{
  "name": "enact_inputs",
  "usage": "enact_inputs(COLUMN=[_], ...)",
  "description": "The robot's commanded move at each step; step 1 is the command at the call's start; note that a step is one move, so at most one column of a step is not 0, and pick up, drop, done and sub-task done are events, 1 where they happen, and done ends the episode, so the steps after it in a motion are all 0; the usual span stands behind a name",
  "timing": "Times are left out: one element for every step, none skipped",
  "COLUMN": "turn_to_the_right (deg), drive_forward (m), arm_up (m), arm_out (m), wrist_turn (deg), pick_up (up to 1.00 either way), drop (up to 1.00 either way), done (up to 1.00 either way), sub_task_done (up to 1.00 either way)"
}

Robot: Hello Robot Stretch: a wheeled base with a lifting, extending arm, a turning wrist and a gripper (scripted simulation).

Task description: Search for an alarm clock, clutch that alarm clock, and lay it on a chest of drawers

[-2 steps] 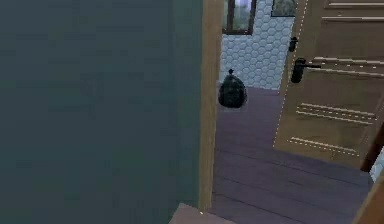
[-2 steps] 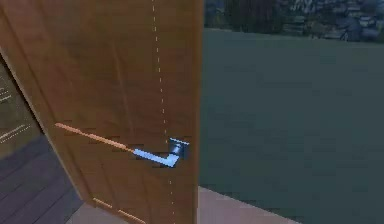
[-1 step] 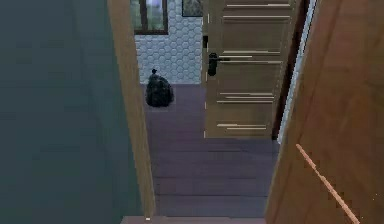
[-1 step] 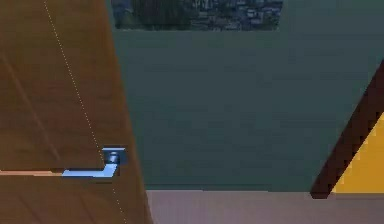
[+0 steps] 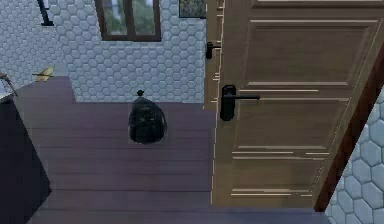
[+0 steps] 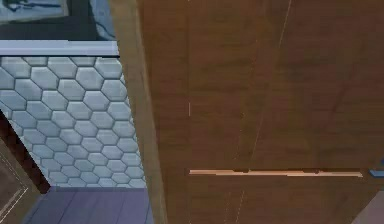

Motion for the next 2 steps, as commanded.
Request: enact_inputs(turn_to_the_right=[0.0,-15.0], drive_forward=[0.35,0.0], arm_up=[0.0,0.0], arm_out=[0.0,0.0], wrist_turn=[0.0,0.0], pick_up=[0.0,0.0], drop=[0.0,0.0], done=[0.0,0.0], sub_task_done=[0.0,0.0])
